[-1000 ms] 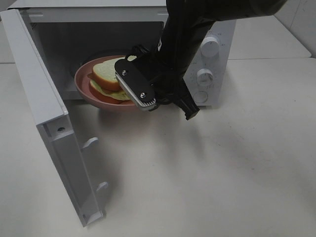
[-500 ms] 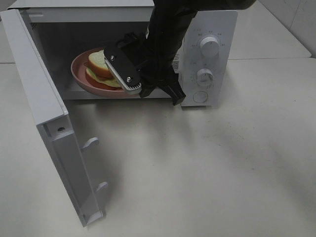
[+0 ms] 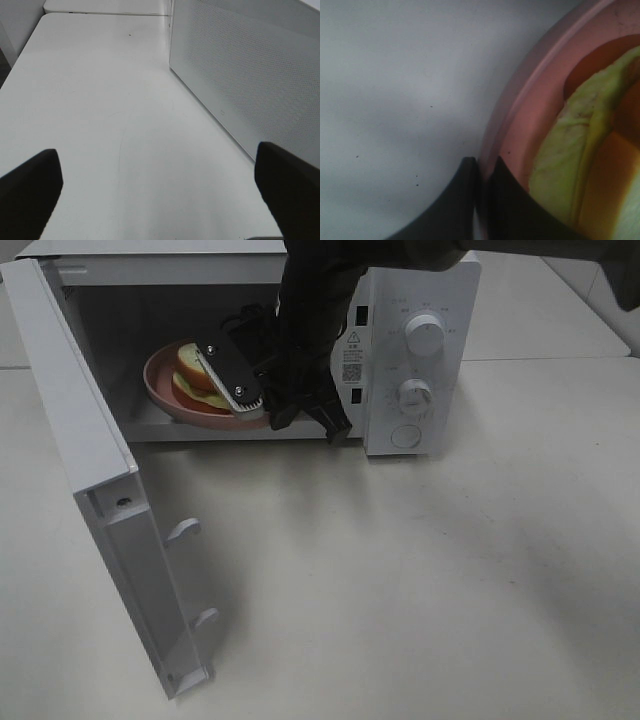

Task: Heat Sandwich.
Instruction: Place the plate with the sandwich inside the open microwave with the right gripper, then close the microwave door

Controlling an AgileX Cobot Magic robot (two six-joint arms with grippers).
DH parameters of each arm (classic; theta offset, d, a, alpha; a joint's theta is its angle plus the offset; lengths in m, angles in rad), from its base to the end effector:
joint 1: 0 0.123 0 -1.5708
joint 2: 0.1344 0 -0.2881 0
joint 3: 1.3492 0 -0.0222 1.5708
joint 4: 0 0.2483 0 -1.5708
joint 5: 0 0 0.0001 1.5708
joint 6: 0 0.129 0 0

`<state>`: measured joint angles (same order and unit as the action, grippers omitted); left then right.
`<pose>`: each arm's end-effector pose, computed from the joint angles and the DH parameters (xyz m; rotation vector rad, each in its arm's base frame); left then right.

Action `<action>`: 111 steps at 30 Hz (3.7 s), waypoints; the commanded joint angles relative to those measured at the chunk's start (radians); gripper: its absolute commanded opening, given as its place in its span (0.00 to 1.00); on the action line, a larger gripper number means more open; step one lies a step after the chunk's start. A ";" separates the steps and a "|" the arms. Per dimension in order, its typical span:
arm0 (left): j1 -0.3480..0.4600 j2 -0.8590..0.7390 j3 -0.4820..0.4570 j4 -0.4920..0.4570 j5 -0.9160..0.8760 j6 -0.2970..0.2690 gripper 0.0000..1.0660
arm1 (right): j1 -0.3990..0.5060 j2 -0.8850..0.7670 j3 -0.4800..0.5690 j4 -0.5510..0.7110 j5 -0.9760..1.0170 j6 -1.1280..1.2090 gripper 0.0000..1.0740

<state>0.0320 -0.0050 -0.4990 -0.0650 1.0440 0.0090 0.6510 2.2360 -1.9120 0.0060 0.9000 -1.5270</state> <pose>0.0241 -0.0065 0.2607 -0.0208 2.0222 -0.0516 0.4032 0.3079 0.1701 -2.4224 1.2708 -0.2490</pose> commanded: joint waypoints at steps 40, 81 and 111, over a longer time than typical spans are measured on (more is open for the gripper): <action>0.003 -0.025 0.004 -0.003 -0.010 0.001 0.93 | -0.001 0.198 -0.288 -0.018 -0.061 0.210 0.08; 0.003 -0.025 0.004 -0.003 -0.010 0.001 0.93 | 0.000 0.020 0.037 -0.019 -0.289 0.404 0.68; 0.003 -0.025 0.004 -0.003 -0.010 0.001 0.93 | 0.000 -0.306 0.516 -0.024 -0.452 0.426 0.68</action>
<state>0.0320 -0.0050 -0.4990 -0.0650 1.0430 0.0090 0.6500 1.9440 -1.4050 -0.0190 0.4530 -1.1090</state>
